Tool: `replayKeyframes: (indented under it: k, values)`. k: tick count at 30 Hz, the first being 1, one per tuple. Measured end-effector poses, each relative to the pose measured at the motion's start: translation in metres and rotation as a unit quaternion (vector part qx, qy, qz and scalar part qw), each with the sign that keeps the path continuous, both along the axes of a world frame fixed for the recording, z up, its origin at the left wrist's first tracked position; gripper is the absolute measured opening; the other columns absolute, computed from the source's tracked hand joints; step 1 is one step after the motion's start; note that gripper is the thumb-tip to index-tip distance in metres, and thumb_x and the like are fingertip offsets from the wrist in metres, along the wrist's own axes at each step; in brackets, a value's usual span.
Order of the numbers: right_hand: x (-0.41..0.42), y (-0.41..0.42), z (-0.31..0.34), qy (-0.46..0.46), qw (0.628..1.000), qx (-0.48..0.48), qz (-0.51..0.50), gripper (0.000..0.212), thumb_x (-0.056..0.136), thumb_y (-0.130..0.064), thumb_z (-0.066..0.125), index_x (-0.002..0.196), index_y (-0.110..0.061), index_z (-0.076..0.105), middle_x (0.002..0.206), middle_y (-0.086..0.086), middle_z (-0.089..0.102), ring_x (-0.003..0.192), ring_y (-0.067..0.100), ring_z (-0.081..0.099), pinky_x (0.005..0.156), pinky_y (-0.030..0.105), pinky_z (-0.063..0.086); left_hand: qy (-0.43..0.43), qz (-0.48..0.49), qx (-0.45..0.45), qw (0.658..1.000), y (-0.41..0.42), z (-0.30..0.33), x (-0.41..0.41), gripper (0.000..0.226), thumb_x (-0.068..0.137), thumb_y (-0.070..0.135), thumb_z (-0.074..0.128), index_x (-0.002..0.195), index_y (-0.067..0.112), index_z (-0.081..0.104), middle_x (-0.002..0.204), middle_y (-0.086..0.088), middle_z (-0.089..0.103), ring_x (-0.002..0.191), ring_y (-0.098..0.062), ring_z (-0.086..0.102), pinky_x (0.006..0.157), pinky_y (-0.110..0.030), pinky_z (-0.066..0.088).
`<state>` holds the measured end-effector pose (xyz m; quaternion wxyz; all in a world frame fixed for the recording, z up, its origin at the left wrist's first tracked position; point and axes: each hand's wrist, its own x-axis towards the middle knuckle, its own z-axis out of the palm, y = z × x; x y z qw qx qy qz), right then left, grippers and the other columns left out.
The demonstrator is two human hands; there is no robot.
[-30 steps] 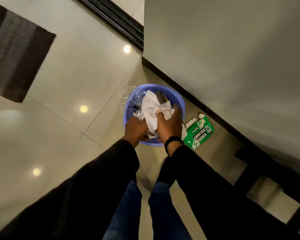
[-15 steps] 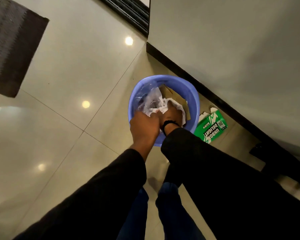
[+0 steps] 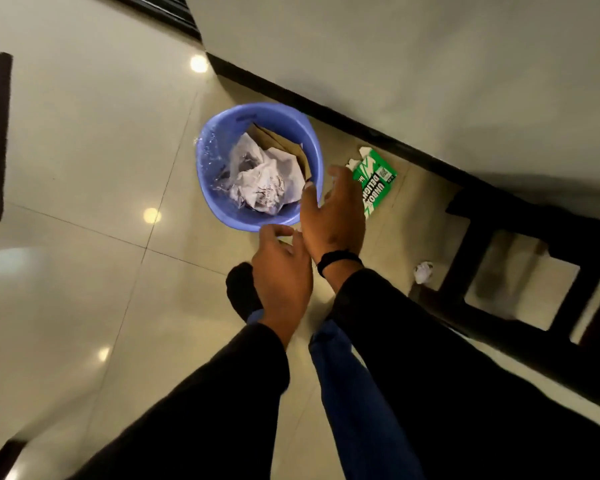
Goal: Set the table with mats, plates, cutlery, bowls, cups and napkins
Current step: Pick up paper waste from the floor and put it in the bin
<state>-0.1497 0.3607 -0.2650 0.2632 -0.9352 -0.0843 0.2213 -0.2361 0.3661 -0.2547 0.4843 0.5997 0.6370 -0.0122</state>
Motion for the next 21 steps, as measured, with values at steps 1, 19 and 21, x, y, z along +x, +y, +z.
replayKeyframes:
  k: [1,19,21]
  values:
    - [-0.005,-0.015,-0.001,-0.02,0.999,0.012,-0.024,0.036,0.093,-0.032,0.059,0.126,-0.019,0.053,0.119,0.005,0.058,0.097,0.023,0.059,0.071,0.028,0.04,-0.003,-0.036,-0.019,0.999,-0.014,0.001,-0.002,0.006,0.095,0.02,0.06,0.099,0.016,0.06,0.07,0.006,0.064,0.076,-0.024,0.063,0.067,-0.035,0.043]
    - [0.031,-0.149,-0.228,0.267,0.939,-0.07,-0.207,0.041,0.092,-0.033,0.064,0.128,-0.016,0.055,0.125,0.009,0.062,0.118,0.026,0.057,0.099,0.031,0.044,0.088,-0.204,-0.091,0.971,-0.073,-0.243,0.063,0.076,0.082,0.043,0.08,0.141,0.016,0.042,0.136,-0.016,0.051,0.12,-0.034,0.056,0.095,-0.031,0.045]
    - [0.047,-0.142,-0.247,0.262,0.933,-0.039,-0.245,0.036,0.095,-0.032,0.061,0.127,-0.015,0.058,0.121,0.004,0.063,0.113,0.023,0.059,0.094,0.028,0.045,0.092,-0.098,-0.133,0.982,-0.07,-0.265,0.091,0.094,0.07,0.063,0.079,0.141,0.015,0.039,0.136,-0.016,0.054,0.115,-0.036,0.061,0.095,-0.043,0.054]
